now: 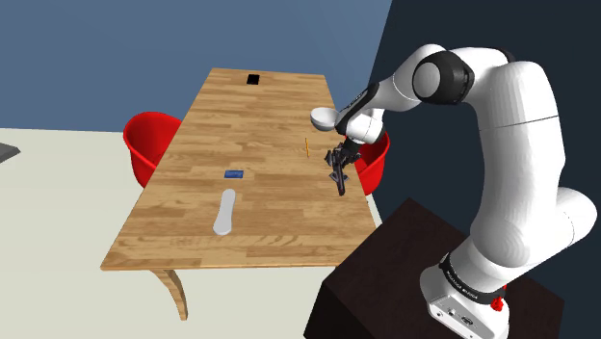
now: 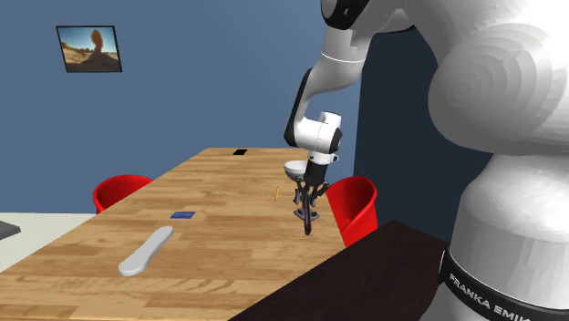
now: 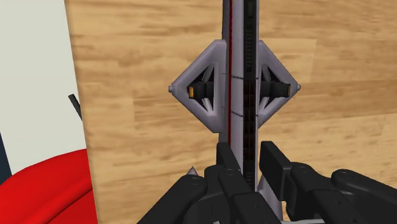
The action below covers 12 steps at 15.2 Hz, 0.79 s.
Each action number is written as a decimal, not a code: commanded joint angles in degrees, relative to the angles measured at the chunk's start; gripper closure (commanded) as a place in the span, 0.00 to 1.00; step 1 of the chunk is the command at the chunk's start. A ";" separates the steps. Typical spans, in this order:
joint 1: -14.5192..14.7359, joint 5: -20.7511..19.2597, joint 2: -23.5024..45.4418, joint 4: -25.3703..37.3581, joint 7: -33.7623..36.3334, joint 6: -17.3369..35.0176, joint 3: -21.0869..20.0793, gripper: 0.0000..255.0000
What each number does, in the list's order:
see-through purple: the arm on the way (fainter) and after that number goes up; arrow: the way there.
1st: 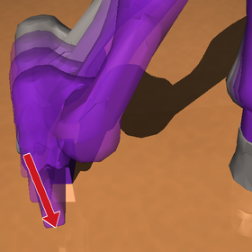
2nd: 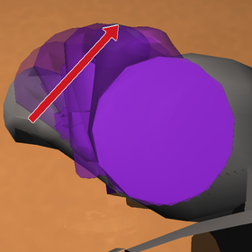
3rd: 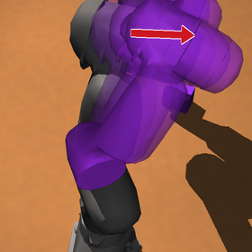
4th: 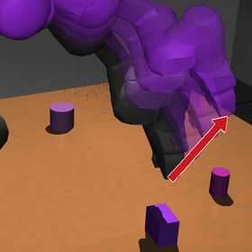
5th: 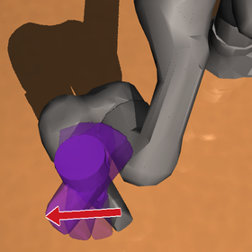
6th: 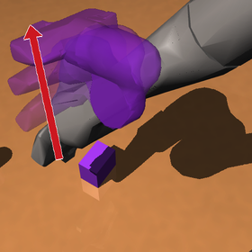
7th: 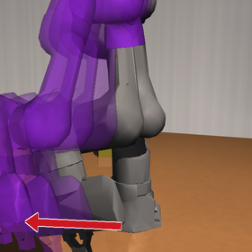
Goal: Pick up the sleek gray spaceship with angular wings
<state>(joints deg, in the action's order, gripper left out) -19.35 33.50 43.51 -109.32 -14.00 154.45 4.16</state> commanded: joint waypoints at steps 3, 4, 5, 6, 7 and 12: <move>-0.02 0.00 0.05 0.00 -0.01 0.02 0.01 1.00; -0.01 0.00 0.03 -0.02 -0.01 0.03 0.01 1.00; 0.08 0.01 0.08 0.02 0.09 0.06 0.00 1.00; 0.26 -0.19 -0.64 -0.33 0.34 -0.33 0.23 1.00; 0.44 -0.39 -1.35 -0.65 0.59 -0.72 0.47 1.00; 1.33 -1.52 -4.86 -2.14 1.91 -2.78 1.69 1.00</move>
<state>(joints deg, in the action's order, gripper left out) -18.13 32.12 39.41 -110.96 -12.19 151.91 5.68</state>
